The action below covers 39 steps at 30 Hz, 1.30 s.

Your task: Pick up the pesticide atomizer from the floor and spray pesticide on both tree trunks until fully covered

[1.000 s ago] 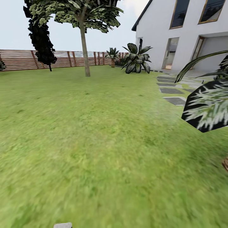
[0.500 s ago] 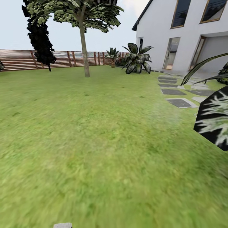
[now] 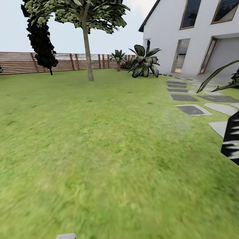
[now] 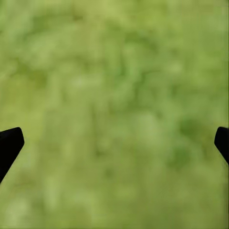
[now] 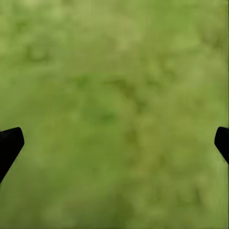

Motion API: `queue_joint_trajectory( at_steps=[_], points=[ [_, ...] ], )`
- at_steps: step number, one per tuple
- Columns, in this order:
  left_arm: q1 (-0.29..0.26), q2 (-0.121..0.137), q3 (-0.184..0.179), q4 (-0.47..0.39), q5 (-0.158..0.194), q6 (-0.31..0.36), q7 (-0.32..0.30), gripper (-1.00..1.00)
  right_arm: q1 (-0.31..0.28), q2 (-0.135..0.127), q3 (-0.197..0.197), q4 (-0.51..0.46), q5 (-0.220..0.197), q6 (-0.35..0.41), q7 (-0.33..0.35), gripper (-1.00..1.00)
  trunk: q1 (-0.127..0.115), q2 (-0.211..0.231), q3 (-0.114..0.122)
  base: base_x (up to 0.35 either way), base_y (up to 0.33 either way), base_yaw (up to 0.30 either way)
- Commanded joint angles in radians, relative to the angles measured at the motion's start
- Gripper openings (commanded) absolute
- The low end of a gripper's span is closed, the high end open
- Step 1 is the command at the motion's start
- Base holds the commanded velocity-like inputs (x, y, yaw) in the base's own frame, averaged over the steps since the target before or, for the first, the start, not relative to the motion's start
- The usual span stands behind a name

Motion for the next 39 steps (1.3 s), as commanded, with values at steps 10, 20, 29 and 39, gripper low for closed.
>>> queue_joint_trajectory(
  at_steps=[10, 20, 29, 39],
  points=[
    [0.000, 0.000, 0.000, 0.000, 0.000, 0.000, 0.000, 1.00, 0.000, 0.000, 0.000, 0.000, 0.000, 0.000, 0.000, 1.00, 0.000, 0.000, 0.000, 0.343, 0.000, 0.000],
    [0.000, 0.000, 0.000, 0.000, 0.000, 0.000, 0.000, 1.00, 0.000, 0.000, 0.000, 0.000, 0.000, 0.000, 0.000, 1.00, 0.000, 0.000, 0.000, 0.343, 0.000, 0.000],
    [0.000, 0.000, 0.000, 0.000, 0.000, 0.000, 0.000, 1.00, 0.000, 0.000, 0.000, 0.000, 0.000, 0.000, 0.000, 1.00, 0.000, 0.000, 0.000, 0.343, 0.000, 0.000],
    [0.000, 0.000, 0.000, 0.000, 0.000, 0.000, 0.000, 1.00, 0.000, 0.000, 0.000, 0.000, 0.000, 0.000, 0.000, 1.00, 0.000, 0.000, 0.000, 0.343, 0.000, 0.000]
  ],
)
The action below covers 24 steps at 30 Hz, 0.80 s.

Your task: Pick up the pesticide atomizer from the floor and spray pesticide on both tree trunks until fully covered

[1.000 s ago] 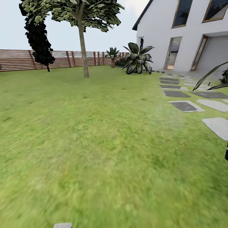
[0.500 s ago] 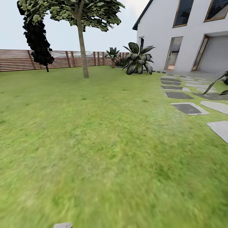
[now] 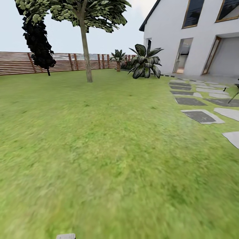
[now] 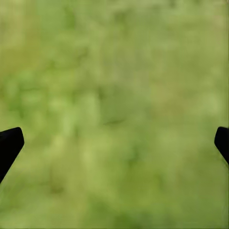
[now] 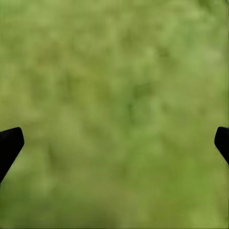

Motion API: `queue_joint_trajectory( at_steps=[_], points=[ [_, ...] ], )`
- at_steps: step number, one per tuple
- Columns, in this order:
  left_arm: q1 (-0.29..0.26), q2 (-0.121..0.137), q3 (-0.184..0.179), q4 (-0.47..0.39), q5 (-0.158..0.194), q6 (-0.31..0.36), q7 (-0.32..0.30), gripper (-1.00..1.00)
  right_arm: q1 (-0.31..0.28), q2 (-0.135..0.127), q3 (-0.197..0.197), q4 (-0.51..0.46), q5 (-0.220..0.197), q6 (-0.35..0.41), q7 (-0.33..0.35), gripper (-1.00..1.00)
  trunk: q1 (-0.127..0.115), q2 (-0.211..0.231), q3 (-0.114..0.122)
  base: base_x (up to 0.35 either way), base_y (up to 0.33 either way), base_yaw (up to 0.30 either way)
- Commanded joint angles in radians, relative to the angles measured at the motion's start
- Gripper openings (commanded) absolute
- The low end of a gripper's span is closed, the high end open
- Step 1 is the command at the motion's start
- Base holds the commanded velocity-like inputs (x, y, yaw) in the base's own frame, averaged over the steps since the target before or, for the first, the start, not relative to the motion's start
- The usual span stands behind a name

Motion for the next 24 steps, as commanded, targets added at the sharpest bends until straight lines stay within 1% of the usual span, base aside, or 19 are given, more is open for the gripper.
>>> queue_joint_trajectory(
  at_steps=[1, 6, 16, 24],
  points=[
    [0.000, 0.000, 0.000, 0.000, 0.000, 0.000, 0.000, 1.00, 0.000, 0.000, 0.000, 0.000, 0.000, 0.000, 0.000, 1.00, 0.000, 0.000, 0.000, 0.343, 0.000, 0.000],
    [0.000, 0.000, 0.000, 0.000, 0.000, 0.000, 0.000, 1.00, 0.000, 0.000, 0.000, 0.000, 0.000, 0.000, 0.000, 1.00, 0.000, 0.000, 0.000, 0.343, 0.000, -0.043],
    [0.000, 0.000, 0.000, 0.000, 0.000, 0.000, 0.000, 1.00, 0.000, 0.000, 0.000, 0.000, 0.000, 0.000, 0.000, 1.00, 0.000, 0.000, 0.000, 0.343, 0.000, -0.160],
    [0.000, 0.000, 0.000, 0.000, 0.000, 0.000, 0.000, 1.00, 0.000, 0.000, 0.000, 0.000, 0.000, 0.000, 0.000, 1.00, 0.000, 0.000, 0.000, 0.343, 0.000, -0.032]
  ],
)
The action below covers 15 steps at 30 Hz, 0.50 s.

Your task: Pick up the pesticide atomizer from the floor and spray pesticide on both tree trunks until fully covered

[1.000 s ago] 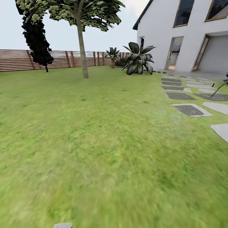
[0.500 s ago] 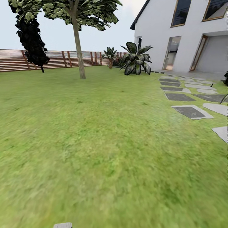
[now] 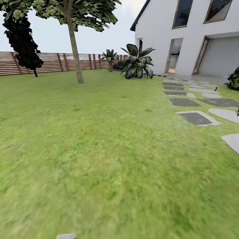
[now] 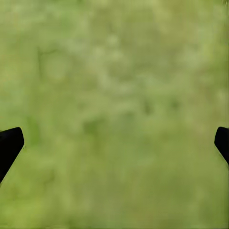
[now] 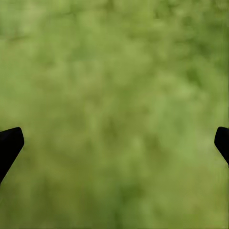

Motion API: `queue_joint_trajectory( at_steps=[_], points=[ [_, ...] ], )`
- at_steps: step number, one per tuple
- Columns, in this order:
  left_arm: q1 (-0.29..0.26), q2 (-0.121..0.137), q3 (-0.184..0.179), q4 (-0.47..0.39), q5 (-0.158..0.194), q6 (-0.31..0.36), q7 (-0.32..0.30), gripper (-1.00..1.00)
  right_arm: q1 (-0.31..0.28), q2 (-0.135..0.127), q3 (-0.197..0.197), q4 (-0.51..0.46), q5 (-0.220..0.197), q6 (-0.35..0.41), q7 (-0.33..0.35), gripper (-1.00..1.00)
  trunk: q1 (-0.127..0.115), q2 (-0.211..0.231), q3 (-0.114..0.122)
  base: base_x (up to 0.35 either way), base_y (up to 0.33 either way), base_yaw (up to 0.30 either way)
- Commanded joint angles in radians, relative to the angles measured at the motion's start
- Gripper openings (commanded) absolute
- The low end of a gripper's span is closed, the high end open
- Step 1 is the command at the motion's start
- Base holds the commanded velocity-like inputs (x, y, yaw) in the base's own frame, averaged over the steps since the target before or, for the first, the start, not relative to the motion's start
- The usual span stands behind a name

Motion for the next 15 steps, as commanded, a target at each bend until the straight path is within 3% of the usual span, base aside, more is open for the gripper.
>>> queue_joint_trajectory(
  at_steps=[1, 15],
  points=[
    [0.000, 0.000, 0.000, 0.000, 0.000, 0.000, 0.000, 1.00, 0.000, 0.000, 0.000, 0.000, 0.000, 0.000, 0.000, 1.00, 0.000, 0.000, 0.000, 0.343, 0.000, -0.002],
    [0.000, -0.001, 0.000, 0.000, 0.000, 0.000, 0.000, 1.00, 0.000, 0.000, 0.000, 0.001, 0.000, 0.001, 0.000, 1.00, 0.000, 0.000, 0.000, 0.343, 0.000, 0.000]
  ],
)
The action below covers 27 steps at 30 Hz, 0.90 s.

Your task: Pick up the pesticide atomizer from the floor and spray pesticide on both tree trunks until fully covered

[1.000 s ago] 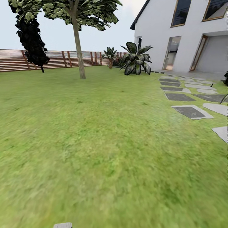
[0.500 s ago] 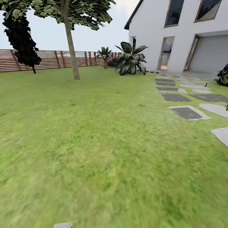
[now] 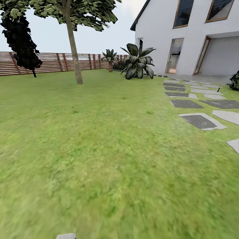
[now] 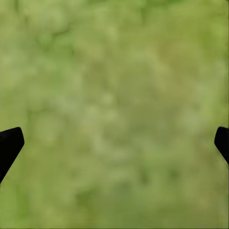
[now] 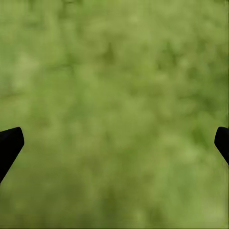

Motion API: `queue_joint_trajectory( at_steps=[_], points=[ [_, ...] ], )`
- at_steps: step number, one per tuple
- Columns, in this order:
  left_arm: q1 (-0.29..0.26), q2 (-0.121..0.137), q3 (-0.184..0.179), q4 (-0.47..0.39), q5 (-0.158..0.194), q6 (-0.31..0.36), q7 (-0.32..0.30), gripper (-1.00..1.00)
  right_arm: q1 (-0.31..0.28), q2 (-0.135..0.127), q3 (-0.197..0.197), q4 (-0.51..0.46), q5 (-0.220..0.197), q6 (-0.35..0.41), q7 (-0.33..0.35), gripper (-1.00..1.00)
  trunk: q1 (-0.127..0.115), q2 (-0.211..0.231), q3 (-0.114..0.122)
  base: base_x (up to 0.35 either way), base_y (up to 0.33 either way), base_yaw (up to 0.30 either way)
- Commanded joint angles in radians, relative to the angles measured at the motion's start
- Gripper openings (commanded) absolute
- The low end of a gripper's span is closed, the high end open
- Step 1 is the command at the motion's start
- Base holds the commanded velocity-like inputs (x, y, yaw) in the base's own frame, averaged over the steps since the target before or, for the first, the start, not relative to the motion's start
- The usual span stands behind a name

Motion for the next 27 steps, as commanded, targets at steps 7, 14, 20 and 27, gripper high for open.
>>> queue_joint_trajectory(
  at_steps=[7, 14, 20, 27],
  points=[
    [0.000, 0.000, 0.000, 0.000, 0.000, 0.000, 0.000, 1.00, 0.000, 0.000, 0.000, 0.000, 0.000, 0.000, 0.000, 1.00, 0.000, 0.000, 0.000, 0.343, 0.000, -0.060],
    [0.000, 0.001, 0.000, 0.000, 0.000, 0.000, 0.000, 1.00, 0.000, 0.000, 0.000, 0.000, 0.000, 0.000, 0.000, 1.00, 0.000, 0.000, 0.000, 0.343, 0.000, -0.265],
    [0.000, 0.001, 0.000, 0.000, 0.000, 0.000, 0.000, 1.00, 0.000, 0.000, 0.000, 0.000, 0.000, 0.000, 0.000, 1.00, 0.000, 0.000, 0.000, 0.343, 0.000, -0.270],
    [0.000, 0.001, 0.000, 0.000, 0.000, 0.000, 0.000, 1.00, 0.000, 0.000, 0.000, 0.000, 0.000, -0.001, 0.000, 1.00, 0.000, 0.000, 0.000, 0.343, 0.000, -0.042]
  ],
)
